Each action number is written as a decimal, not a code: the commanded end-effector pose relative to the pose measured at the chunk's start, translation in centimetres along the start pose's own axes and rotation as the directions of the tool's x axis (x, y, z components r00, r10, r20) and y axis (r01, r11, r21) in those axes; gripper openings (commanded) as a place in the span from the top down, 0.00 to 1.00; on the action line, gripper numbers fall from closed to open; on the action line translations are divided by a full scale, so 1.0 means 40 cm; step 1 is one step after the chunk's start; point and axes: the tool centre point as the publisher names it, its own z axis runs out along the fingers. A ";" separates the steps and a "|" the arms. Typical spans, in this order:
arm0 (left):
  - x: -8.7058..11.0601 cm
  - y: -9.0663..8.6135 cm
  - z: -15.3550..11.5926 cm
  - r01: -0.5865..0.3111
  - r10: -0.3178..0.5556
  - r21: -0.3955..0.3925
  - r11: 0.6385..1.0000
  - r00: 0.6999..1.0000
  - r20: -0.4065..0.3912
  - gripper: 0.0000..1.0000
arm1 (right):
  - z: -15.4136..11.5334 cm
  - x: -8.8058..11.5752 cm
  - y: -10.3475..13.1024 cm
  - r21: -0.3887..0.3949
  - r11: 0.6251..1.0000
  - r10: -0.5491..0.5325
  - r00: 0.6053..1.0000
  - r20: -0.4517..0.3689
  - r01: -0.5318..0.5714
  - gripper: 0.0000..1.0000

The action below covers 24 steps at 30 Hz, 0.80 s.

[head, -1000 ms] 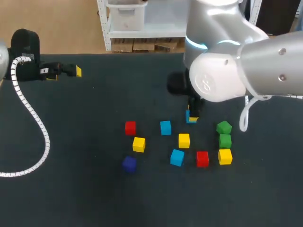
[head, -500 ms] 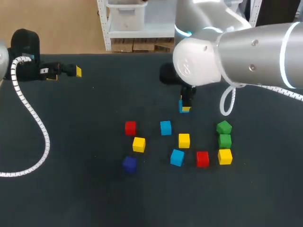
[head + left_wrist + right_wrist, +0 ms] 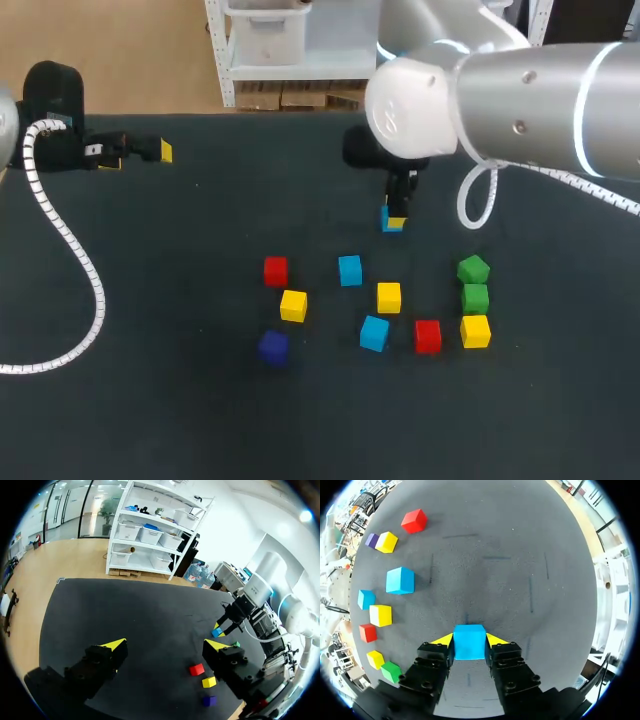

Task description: Place the blue cubes, place green cubes on the blue cubes, place the yellow cubes on the green cubes, then place the red cubes on the yellow cubes, and place purple cube on the red cubes.

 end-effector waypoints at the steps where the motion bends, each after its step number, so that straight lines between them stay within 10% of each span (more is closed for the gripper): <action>1: 0.003 0.006 -0.001 -0.002 0.002 0.011 1.000 1.000 0.006 0.00 | 0.000 0.002 -0.001 0.002 1.000 -0.008 1.000 -0.001 0.008 0.57; 10: 0.003 0.006 -0.001 -0.002 0.002 0.011 1.000 1.000 0.006 0.00 | 0.007 0.005 0.006 0.006 1.000 -0.007 1.000 -0.006 0.007 0.01; 24: 0.003 0.006 -0.001 -0.002 0.002 0.011 1.000 1.000 0.006 0.00 | -0.214 0.024 -0.013 0.075 0.963 0.248 0.961 0.125 -0.258 0.00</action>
